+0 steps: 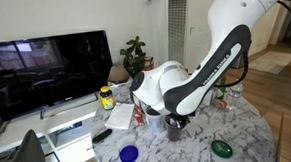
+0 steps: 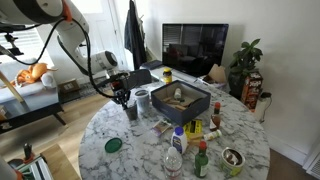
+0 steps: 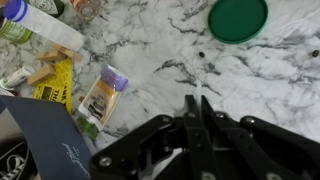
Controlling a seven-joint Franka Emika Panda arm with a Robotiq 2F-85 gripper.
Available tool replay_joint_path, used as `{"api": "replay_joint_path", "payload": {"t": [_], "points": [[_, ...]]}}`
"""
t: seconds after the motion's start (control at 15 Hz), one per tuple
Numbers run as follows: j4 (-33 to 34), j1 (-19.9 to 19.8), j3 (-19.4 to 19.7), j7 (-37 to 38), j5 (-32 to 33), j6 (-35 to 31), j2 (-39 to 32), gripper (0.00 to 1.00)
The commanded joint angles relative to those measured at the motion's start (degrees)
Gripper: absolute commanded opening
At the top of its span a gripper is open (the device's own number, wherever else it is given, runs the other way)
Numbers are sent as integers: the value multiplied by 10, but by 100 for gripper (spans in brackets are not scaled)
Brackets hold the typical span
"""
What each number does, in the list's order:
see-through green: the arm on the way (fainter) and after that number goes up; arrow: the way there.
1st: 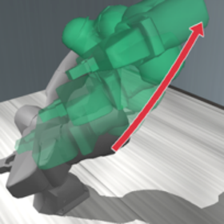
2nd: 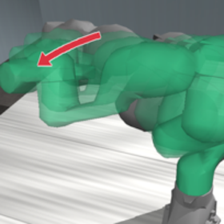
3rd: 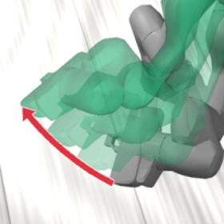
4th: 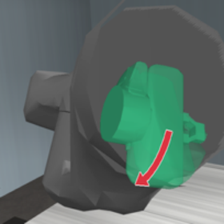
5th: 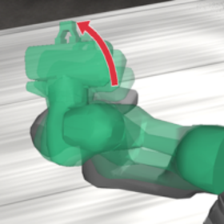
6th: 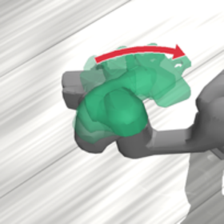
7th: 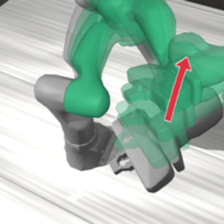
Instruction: Pick up the clear measuring spoon and scoop some of the substance in the clear cup, pour out the substance into the silver cup and put the clear measuring spoon back on the table
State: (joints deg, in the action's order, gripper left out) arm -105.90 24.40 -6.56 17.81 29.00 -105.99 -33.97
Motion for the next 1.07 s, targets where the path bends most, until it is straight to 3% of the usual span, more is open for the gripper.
{"api": "replay_joint_path", "payload": {"t": [0.0, 0.53, 1.0], "points": [[31, -17, -7, -54, -19, 11, -36, 1], [85, -9, -7, -123, -6, 107, -66, 1], [119, -4, -17, -128, -11, 131, -116, 1]]}}
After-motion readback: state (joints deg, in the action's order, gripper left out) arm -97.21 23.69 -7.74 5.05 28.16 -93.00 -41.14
